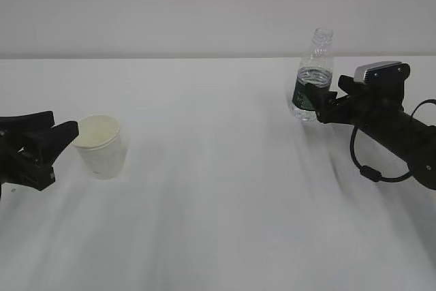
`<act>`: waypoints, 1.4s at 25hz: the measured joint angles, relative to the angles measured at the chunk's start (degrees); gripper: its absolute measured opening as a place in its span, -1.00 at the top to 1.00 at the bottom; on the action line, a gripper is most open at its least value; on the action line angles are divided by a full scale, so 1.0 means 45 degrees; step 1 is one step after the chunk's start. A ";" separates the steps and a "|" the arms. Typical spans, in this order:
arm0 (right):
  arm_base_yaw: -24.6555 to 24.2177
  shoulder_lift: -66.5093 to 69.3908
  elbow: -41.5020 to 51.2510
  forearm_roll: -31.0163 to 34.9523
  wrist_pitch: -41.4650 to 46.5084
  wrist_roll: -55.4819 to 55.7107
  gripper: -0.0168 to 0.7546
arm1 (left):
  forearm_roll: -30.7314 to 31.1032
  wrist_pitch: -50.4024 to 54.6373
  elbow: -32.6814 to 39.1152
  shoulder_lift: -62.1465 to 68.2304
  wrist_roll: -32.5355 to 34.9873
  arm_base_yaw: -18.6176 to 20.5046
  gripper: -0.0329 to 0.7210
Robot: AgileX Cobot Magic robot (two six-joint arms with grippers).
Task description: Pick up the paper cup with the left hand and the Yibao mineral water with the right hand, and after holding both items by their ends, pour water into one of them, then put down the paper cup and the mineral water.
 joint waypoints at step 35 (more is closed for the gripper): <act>0.0771 0.1941 -0.2003 -0.0136 -0.0015 0.0868 -0.77 | 0.0000 0.0000 0.0000 0.0004 0.0120 0.0000 0.01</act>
